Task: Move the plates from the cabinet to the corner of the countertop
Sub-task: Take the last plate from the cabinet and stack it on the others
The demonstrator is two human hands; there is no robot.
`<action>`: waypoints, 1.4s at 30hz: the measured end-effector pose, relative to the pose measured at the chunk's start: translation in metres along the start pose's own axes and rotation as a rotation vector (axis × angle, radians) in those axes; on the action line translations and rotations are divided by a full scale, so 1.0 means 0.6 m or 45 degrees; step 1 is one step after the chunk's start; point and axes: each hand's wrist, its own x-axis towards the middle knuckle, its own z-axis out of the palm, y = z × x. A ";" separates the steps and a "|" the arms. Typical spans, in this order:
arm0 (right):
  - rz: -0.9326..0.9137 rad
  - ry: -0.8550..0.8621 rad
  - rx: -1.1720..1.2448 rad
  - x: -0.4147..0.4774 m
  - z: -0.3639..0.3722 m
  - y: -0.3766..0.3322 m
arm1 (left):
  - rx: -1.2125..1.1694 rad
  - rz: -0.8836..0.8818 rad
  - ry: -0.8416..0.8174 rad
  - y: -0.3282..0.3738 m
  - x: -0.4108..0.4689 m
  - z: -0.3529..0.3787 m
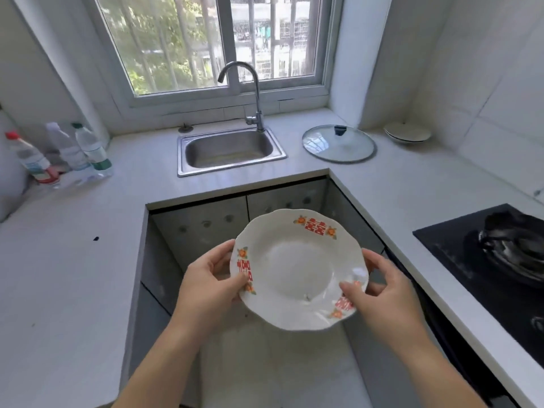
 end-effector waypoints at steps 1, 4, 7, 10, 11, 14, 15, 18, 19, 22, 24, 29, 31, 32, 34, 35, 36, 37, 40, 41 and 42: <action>0.014 0.006 -0.007 0.024 -0.002 -0.002 | 0.009 0.000 0.000 0.006 0.022 0.009; 0.055 -0.002 0.004 0.091 0.000 -0.009 | -0.019 -0.033 -0.024 0.017 0.083 0.024; 0.074 -0.015 0.010 0.164 0.014 -0.018 | -0.050 -0.049 -0.027 0.029 0.153 0.031; 0.084 -0.015 0.007 0.248 0.036 -0.027 | -0.072 -0.064 -0.015 0.039 0.239 0.040; 0.085 -0.008 0.007 0.277 0.045 -0.030 | -0.081 -0.070 -0.022 0.041 0.271 0.042; 0.069 0.046 0.000 0.368 0.074 -0.037 | -0.107 -0.094 -0.054 0.049 0.380 0.046; 0.067 0.070 -0.012 0.398 0.083 -0.042 | -0.120 -0.107 -0.063 0.054 0.418 0.049; 0.056 0.129 -0.023 0.489 0.105 -0.063 | -0.161 -0.130 -0.115 0.076 0.528 0.056; 0.051 0.139 -0.029 0.516 0.110 -0.072 | -0.171 -0.133 -0.134 0.086 0.559 0.060; 0.026 0.200 -0.053 0.589 0.122 -0.096 | -0.163 -0.096 -0.206 0.121 0.648 0.074; 0.039 0.251 -0.076 0.632 0.126 -0.098 | -0.151 -0.081 -0.253 0.137 0.707 0.090; 0.112 0.378 -0.096 0.703 0.097 -0.099 | -0.104 -0.103 -0.415 0.160 0.809 0.158; 0.126 0.428 -0.090 0.729 0.073 -0.098 | -0.093 -0.105 -0.478 0.171 0.840 0.197; 0.139 0.454 -0.093 0.744 0.060 -0.096 | -0.087 -0.113 -0.503 0.177 0.855 0.219; 0.178 0.499 -0.087 0.773 0.034 -0.091 | -0.075 -0.133 -0.554 0.188 0.884 0.263; 0.196 0.516 -0.086 0.787 0.020 -0.087 | -0.071 -0.142 -0.579 0.193 0.899 0.285; 0.213 0.535 -0.089 0.802 0.007 -0.082 | -0.066 -0.148 -0.602 0.198 0.914 0.308; 0.228 0.552 -0.091 0.817 -0.006 -0.076 | -0.056 -0.153 -0.622 0.204 0.929 0.330; 0.263 0.609 -0.060 0.868 -0.046 -0.063 | -0.014 -0.169 -0.660 0.223 0.974 0.400; 0.272 0.628 -0.046 0.886 -0.061 -0.059 | 0.002 -0.168 -0.675 0.230 0.989 0.425; 0.273 0.648 -0.027 0.903 -0.077 -0.057 | 0.019 -0.164 -0.696 0.236 1.003 0.451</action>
